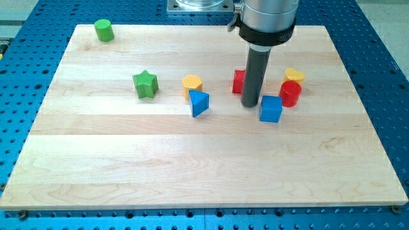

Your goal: Place the red star at the top right of the hexagon

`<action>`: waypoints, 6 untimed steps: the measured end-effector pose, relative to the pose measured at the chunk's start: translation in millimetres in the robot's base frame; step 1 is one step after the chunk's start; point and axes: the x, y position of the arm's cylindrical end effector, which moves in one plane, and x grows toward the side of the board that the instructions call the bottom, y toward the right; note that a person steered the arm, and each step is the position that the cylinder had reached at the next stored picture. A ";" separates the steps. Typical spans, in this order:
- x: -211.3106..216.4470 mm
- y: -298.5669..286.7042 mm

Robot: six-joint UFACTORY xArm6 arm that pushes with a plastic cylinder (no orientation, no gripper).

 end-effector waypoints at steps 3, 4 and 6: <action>-48.8 -4.1; -49.6 -59.4; -4.4 -78.1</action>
